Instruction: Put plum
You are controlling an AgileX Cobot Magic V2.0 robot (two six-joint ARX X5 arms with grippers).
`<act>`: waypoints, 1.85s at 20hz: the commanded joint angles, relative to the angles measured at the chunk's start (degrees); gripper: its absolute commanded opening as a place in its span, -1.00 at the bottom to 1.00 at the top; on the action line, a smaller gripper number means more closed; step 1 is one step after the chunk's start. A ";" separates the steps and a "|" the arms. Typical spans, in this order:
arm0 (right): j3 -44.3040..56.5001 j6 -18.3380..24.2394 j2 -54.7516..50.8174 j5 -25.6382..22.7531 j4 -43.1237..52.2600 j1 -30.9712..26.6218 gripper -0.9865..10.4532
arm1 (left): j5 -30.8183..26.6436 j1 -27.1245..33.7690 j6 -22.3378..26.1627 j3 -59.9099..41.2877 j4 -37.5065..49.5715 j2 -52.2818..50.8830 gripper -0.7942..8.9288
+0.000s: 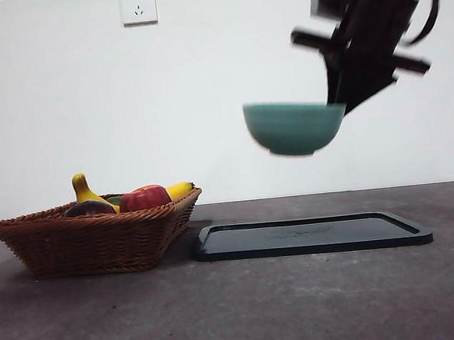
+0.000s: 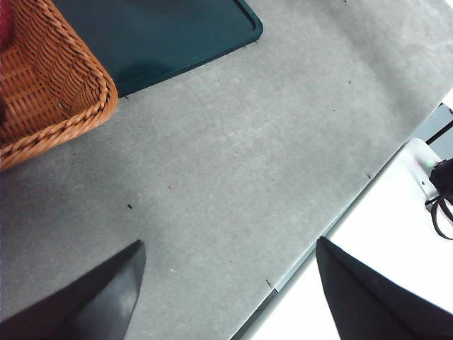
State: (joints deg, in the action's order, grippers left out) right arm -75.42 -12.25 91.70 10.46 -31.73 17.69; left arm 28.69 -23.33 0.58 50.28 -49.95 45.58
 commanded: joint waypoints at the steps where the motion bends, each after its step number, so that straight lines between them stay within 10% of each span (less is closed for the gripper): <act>1: -1.09 1.18 -3.52 -0.02 -4.24 0.90 -0.82 | 0.33 -0.31 0.72 0.66 0.22 0.39 -0.07; 12: 17.94 1.36 -23.87 -2.05 -7.02 9.88 -0.82 | 0.33 -0.31 0.72 0.66 0.22 0.39 -0.07; 33: 29.79 -2.73 -9.27 -4.52 9.77 15.98 -0.81 | 0.33 -0.31 0.72 0.66 0.24 0.39 -0.07; 37: 29.79 -2.78 -9.27 -4.50 9.33 16.09 -0.43 | 0.33 -0.31 0.72 0.66 0.22 0.39 -0.07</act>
State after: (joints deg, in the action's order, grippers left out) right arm -45.34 -14.41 81.71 6.00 -22.48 33.30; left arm 28.69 -23.40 0.58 50.28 -50.02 45.58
